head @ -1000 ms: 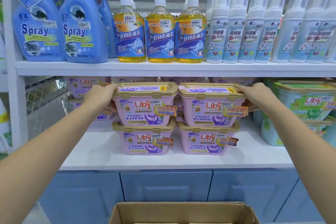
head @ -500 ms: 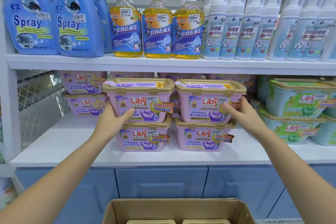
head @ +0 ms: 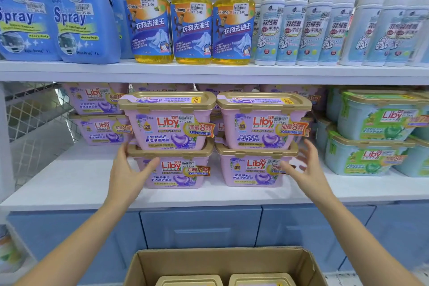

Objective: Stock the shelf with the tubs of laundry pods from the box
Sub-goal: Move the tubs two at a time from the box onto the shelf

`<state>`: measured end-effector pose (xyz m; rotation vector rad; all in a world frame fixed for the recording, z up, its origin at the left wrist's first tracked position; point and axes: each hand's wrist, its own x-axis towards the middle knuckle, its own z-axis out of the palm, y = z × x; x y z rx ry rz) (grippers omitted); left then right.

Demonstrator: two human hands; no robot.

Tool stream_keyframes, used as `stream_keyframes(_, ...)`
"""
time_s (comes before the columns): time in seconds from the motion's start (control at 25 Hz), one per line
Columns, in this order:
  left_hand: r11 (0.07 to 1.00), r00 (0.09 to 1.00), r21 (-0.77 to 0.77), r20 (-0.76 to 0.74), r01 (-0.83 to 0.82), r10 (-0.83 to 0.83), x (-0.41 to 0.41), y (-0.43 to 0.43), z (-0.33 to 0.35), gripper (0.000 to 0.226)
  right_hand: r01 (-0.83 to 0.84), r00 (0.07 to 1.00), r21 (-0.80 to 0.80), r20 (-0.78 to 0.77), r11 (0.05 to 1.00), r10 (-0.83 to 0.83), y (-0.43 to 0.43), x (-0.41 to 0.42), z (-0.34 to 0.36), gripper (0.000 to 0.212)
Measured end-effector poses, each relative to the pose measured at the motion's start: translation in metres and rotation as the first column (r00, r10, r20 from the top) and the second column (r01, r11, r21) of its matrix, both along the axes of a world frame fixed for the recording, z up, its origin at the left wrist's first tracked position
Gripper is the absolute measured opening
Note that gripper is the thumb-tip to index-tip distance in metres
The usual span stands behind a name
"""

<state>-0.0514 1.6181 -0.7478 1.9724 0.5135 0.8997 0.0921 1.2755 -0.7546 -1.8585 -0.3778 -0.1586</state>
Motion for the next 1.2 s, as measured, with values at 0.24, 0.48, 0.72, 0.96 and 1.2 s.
stream_keyframes(0.24,0.997,0.903,0.076,-0.429,-0.009,0.041,0.008,0.007,-0.044,0.071,0.058,0.994,-0.281,-0.072,0.958,-0.081,0.015,0.006,-0.044,0.079)
stream_keyframes(0.48,0.995,0.938,0.100,-0.341,-0.029,0.062,0.026,0.007,-0.050,0.050,0.186,0.981,-0.364,0.022,0.912,-0.192,0.029,0.022,-0.044,0.060)
stream_keyframes(0.72,0.997,0.952,0.080,-0.305,0.015,0.010,0.063,-0.009,-0.053,0.048,0.184,0.983,-0.368,0.044,0.912,-0.180,0.004,0.059,-0.043,0.058)
stream_keyframes(0.96,0.997,0.962,0.069,-0.274,0.035,-0.015,0.103,-0.040,-0.050,0.044,0.165,0.986,-0.288,0.013,0.943,-0.168,-0.022,0.095,-0.041,0.049)
stream_keyframes(1.2,0.997,0.956,0.062,-0.292,0.048,-0.028,0.130,-0.055,-0.050,0.039,0.145,0.988,-0.247,-0.009,0.958,-0.152,-0.038,0.114,-0.038,0.052)
